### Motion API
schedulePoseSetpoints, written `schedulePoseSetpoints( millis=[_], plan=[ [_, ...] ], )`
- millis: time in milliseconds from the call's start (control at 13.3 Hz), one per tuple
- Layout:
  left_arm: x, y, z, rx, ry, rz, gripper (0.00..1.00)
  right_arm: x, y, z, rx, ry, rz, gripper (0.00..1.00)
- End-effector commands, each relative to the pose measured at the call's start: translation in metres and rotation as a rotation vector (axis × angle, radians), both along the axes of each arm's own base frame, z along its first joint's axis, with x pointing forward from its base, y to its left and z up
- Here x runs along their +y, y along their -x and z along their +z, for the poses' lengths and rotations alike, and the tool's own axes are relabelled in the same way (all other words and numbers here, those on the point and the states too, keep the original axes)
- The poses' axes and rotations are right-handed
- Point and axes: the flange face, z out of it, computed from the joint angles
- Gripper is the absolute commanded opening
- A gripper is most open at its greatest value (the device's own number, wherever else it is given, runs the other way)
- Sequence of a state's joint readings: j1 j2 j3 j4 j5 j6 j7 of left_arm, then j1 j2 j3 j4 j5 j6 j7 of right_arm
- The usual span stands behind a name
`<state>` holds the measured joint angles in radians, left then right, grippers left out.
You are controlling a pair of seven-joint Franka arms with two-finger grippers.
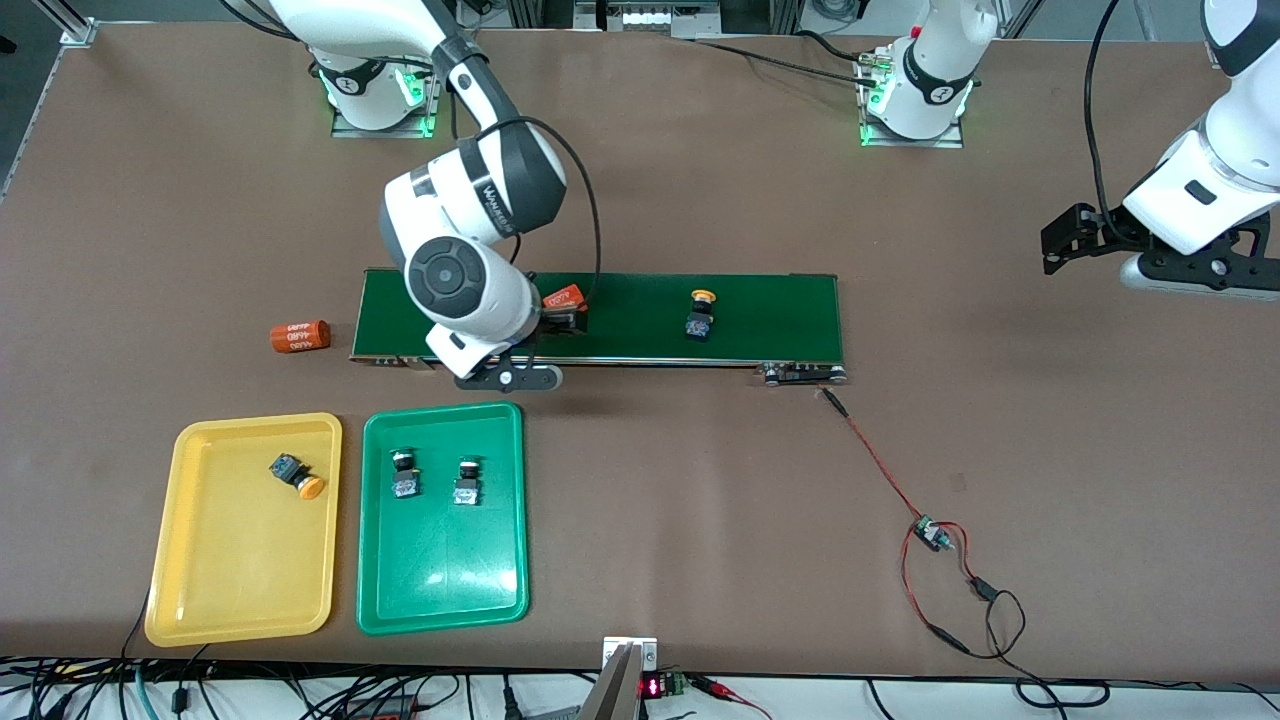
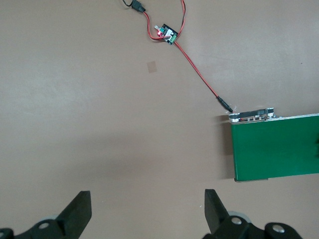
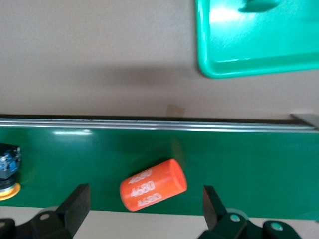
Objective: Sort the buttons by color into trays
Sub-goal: 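Lower the right gripper and grasp the yellow-capped button on the belt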
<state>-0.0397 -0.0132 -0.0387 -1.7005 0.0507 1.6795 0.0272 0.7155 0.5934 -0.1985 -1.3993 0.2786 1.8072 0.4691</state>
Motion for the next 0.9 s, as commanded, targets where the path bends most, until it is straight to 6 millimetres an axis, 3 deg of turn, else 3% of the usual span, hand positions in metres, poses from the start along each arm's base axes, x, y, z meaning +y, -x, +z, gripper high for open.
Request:
schedulePoseSetpoints(
  millis=[0,301,827],
  plan=[
    [-0.004,0.006,0.004,0.006,0.016,-0.018,1.00,0.011,0.009,-0.007,-0.007,0.004,-0.011,1.00],
    [-0.005,0.007,0.005,0.008,0.017,-0.017,1.00,0.031,0.021,-0.013,-0.001,-0.006,-0.030,1.00],
    [-0.005,0.007,0.005,0.011,0.017,-0.017,1.00,0.093,0.057,-0.045,-0.029,0.007,-0.183,1.00]
  ],
)
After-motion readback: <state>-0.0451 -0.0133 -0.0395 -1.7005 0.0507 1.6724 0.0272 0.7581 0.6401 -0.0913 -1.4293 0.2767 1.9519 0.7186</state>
